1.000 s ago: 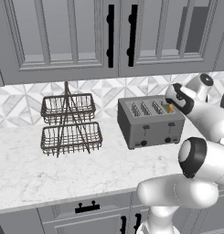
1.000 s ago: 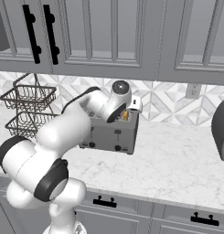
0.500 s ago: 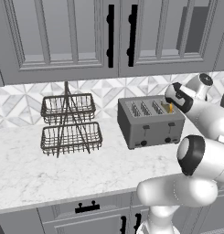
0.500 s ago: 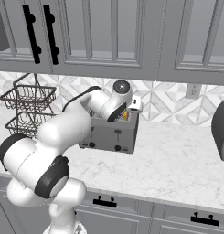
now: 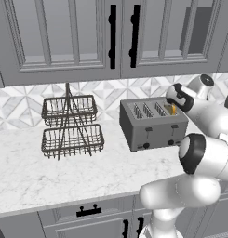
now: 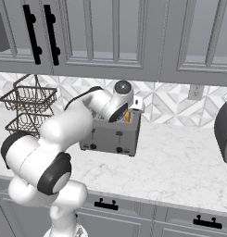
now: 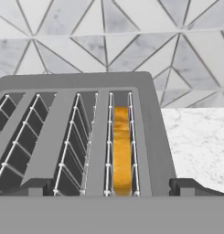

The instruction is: Start the toaster. Once the lever pops up, take the bread to the plate on the dining counter.

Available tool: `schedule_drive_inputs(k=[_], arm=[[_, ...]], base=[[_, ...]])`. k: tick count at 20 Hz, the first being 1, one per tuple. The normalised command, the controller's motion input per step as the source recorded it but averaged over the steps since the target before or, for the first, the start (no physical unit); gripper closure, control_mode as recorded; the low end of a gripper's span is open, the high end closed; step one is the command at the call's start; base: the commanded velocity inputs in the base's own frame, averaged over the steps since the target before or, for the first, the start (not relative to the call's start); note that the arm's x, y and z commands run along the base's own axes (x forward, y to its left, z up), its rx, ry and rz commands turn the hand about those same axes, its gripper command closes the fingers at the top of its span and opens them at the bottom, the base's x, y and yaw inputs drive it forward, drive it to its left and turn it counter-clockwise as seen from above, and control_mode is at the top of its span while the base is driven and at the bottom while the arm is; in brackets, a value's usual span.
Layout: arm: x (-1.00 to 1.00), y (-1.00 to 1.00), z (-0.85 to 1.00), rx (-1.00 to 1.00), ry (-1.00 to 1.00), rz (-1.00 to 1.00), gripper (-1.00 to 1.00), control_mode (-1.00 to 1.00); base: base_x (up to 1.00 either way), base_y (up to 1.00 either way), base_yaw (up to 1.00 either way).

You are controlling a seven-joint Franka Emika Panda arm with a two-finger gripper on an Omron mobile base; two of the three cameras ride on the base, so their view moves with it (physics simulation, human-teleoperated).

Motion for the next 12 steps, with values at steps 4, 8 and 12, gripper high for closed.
schedule_drive_inputs(k=[4, 8, 12], arm=[[0.03, 0.0, -0.17, -0.08, 0.0, 0.0, -1.0, -1.0], [0.0, -0.14, -0.16, -0.05, 0.01, 0.0, -1.0, -1.0], [0.0, -0.03, -0.01, -0.01, 0.0, 0.0, -1.0, -1.0]], base=[[0.0, 0.0, 0.0], [0.0, 0.0, 0.0], [0.0, 0.0, 0.0]])
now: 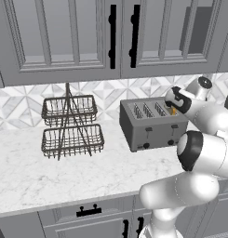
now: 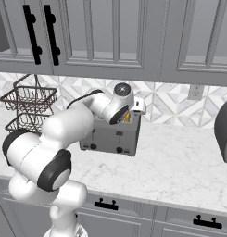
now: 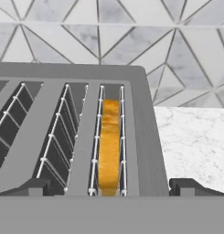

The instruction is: Start the toaster. Once the lever pops up, take the bread to the plate on the dining counter.

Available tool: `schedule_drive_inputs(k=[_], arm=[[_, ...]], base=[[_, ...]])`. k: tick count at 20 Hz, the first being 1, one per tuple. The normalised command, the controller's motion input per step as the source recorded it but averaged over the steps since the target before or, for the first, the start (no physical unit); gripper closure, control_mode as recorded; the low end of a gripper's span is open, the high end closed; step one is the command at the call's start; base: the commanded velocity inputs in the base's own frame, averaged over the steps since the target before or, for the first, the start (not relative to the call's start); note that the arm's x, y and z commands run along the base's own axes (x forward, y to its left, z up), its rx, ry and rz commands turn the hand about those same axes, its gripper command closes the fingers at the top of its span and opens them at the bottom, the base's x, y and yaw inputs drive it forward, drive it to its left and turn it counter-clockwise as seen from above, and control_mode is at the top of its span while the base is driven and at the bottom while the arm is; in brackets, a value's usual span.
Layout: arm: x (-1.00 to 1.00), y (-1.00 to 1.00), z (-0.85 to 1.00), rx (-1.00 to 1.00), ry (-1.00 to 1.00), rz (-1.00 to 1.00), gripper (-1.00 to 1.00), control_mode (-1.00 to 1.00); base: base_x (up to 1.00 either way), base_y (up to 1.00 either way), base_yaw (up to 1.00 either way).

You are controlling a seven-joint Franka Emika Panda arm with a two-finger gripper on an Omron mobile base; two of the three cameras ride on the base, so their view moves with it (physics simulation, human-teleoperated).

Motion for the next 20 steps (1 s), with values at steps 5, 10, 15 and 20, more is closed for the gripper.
schedule_drive_inputs(k=[5, 10, 15, 20], arm=[[0.02, 0.0, 0.0, 0.0, 0.01, 0.0, -1.0, -1.0], [0.16, 0.0, 0.0, 0.0, 0.03, 0.0, -1.0, -1.0], [0.2, 0.0, 0.0, 0.0, 0.04, 0.0, -1.0, -1.0], [0.11, 0.0, -0.01, 0.0, 0.03, 0.0, -1.0, -1.0]], base=[[0.0, 0.0, 0.0], [0.0, 0.0, 0.0], [0.0, 0.0, 0.0], [0.0, 0.0, 0.0]])
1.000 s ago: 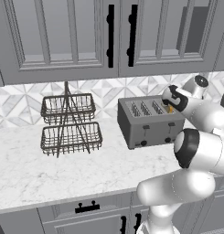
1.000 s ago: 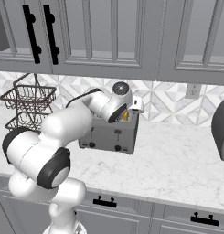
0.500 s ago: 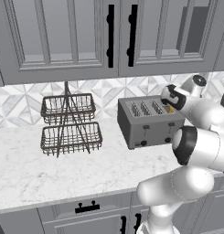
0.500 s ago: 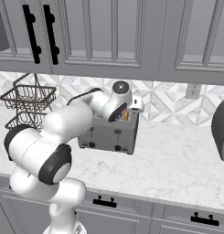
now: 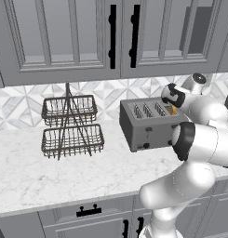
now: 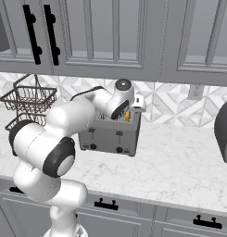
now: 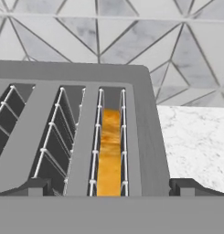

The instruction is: Start the toaster. Once the lever pops up, take the bread to the plate on the dining counter.

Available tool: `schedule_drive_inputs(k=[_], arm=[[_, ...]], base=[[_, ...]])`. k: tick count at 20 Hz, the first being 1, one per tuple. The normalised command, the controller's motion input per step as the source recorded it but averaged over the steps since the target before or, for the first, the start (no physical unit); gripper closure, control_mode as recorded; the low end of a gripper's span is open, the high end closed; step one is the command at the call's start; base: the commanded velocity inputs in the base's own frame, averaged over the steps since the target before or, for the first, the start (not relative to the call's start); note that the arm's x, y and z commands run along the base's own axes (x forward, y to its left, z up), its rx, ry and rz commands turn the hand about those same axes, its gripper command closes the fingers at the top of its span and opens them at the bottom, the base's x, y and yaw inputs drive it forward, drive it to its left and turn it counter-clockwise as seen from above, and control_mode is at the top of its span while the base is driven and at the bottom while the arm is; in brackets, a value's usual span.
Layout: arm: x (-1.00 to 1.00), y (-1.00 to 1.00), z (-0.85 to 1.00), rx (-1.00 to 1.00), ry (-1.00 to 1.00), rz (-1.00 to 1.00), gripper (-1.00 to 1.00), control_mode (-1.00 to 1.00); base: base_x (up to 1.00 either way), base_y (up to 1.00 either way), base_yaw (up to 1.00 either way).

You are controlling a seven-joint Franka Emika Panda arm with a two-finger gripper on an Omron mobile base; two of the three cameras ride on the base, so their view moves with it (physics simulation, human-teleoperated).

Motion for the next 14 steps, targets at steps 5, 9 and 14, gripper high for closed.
schedule_drive_inputs(k=[5, 9, 14], arm=[[0.08, 0.0, -0.02, 0.0, 0.0, 0.0, -1.0, -1.0], [0.01, 0.0, -0.09, 0.0, 0.0, 0.0, -1.0, -1.0], [0.04, 0.0, -0.07, 0.0, 0.0, 0.0, -1.0, -1.0]], base=[[0.0, 0.0, 0.0], [0.0, 0.0, 0.0], [0.0, 0.0, 0.0]])
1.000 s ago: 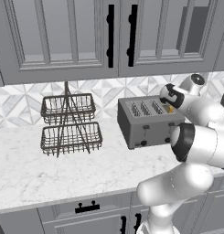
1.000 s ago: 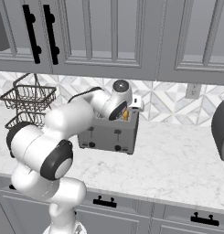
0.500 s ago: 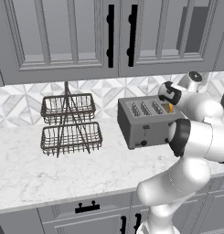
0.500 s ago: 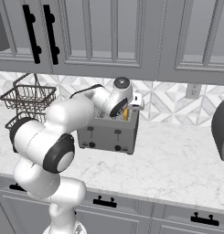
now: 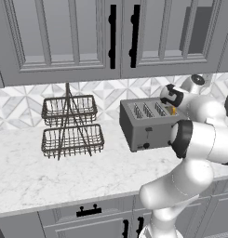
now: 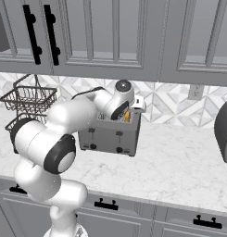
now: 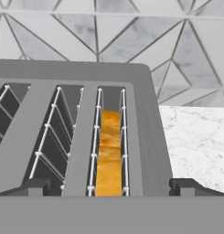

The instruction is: Start the toaster. Once the lever pops up, take the bread to the plate on the dining counter.

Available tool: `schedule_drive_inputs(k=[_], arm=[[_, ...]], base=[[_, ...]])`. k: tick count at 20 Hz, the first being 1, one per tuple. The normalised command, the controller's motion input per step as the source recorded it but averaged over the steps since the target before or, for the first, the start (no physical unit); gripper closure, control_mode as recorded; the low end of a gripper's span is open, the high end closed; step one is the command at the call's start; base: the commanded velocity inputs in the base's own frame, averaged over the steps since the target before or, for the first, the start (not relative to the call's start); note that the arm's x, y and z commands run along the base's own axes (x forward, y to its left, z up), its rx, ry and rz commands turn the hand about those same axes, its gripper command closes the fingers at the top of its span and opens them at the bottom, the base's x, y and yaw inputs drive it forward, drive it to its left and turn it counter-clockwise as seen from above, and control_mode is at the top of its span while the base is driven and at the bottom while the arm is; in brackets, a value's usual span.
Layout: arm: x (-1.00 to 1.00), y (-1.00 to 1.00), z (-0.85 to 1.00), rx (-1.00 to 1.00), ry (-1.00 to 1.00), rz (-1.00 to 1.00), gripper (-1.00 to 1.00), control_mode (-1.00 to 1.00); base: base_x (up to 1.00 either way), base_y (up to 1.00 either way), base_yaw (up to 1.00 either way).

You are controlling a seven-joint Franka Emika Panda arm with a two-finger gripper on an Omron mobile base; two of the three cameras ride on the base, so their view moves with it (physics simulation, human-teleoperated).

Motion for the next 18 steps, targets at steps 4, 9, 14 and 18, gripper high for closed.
schedule_drive_inputs(k=[4, 9, 14, 18], arm=[[0.06, 0.0, -0.01, 0.0, 0.0, 0.0, -1.0, -1.0], [0.07, 0.0, -0.04, 0.0, 0.0, 0.0, -1.0, -1.0], [0.07, 0.0, -0.03, 0.0, 0.0, 0.0, -1.0, -1.0], [0.06, 0.0, 0.0, 0.0, 0.0, 0.0, -1.0, -1.0]], base=[[0.0, 0.0, 0.0], [0.0, 0.0, 0.0], [0.0, 0.0, 0.0], [0.0, 0.0, 0.0]])
